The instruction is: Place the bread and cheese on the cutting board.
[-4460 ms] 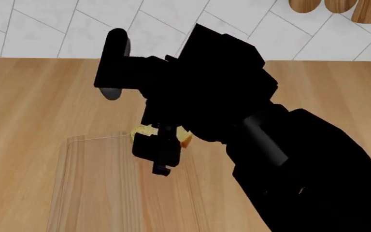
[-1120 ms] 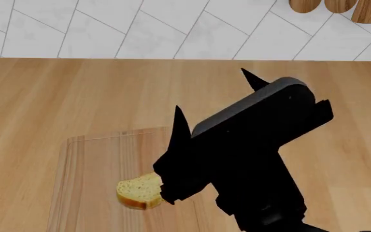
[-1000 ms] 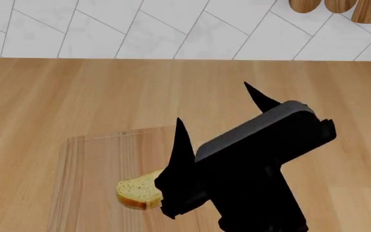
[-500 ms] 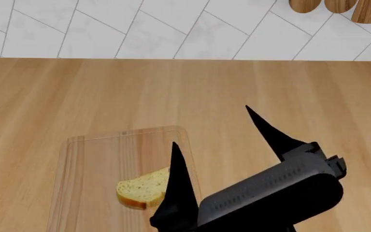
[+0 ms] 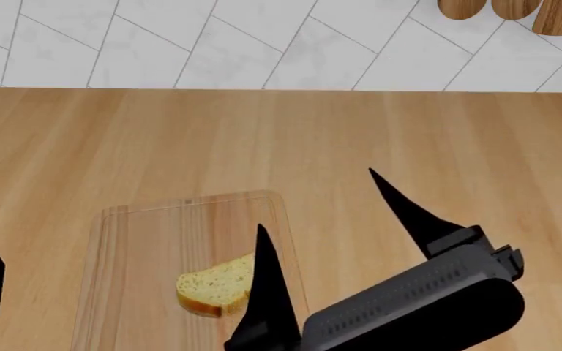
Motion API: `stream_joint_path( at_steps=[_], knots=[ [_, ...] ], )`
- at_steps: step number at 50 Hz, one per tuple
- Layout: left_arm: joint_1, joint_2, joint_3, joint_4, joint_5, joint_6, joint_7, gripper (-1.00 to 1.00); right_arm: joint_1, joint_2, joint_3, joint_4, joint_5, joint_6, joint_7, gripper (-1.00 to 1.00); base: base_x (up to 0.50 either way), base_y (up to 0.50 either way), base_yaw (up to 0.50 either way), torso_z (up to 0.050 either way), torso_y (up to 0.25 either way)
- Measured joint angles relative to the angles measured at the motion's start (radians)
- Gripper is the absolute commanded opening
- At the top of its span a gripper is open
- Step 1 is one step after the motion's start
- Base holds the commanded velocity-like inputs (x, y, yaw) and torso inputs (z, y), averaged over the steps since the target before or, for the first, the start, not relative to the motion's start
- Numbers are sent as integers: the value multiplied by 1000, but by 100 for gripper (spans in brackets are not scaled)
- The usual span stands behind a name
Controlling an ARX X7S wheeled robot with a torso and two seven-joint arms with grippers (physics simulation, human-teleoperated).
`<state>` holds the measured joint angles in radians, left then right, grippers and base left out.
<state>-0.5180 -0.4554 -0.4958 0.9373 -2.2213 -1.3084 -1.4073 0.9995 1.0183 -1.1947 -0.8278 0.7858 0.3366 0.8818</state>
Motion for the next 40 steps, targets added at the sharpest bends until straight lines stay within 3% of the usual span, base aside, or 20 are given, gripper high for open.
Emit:
stream_joint_path(
  at_steps=[40],
  knots=[
    [153,224,-170,-29,327,-190,329,100,-2,-16,-9,2,-8,12,-23,100,0,0,0,0,0]
  ],
)
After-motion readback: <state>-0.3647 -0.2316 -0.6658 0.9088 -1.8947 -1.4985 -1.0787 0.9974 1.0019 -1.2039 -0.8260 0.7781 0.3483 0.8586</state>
